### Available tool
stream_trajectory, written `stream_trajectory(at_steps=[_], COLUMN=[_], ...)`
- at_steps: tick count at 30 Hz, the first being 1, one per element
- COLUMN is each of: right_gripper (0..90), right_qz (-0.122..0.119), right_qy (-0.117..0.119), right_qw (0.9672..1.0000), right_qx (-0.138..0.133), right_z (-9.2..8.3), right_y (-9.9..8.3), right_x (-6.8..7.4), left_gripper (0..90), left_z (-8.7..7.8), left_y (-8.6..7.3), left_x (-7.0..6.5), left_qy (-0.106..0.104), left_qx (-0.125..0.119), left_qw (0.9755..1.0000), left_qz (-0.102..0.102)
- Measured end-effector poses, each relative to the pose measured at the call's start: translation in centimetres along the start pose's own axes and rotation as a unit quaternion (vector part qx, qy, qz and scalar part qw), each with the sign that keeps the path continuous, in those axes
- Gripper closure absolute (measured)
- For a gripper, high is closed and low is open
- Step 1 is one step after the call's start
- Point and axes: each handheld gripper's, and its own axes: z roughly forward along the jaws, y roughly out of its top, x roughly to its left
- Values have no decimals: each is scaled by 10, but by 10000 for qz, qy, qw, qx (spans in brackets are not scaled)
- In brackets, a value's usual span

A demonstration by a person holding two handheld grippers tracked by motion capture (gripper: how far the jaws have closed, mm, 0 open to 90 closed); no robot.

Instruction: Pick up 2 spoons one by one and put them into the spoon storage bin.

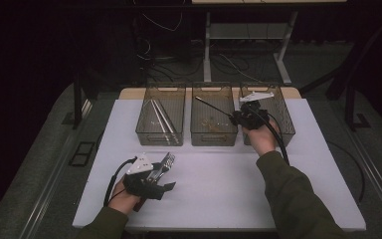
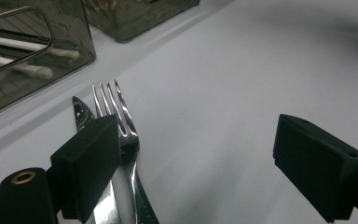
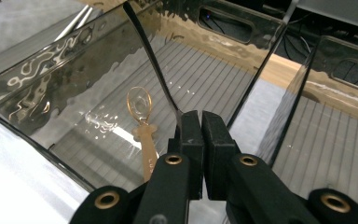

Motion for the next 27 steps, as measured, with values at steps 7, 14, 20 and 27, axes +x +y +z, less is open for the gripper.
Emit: stream_trajectory(at_steps=[7, 14, 20, 27], right_gripper=[881, 877, 780, 564], right_qz=[-43, -93, -114, 93], right_qy=[-62, -100, 86, 449], right_qw=[9999, 9995, 9996, 9989], right_qx=[151, 272, 226, 114], right_z=[10, 15, 14, 7], right_y=[2, -1, -1, -4], right_x=[6, 9, 10, 6], left_gripper=[131, 131, 131, 131], left_z=[0, 0, 0, 0], left_y=[0, 0, 0, 0], left_x=[0, 0, 0, 0], left_qy=[-4, -17, -19, -19], left_qx=[14, 15, 15, 3], left_qw=[10000, 10000, 10000, 10000], left_qz=[22, 20, 21, 8])
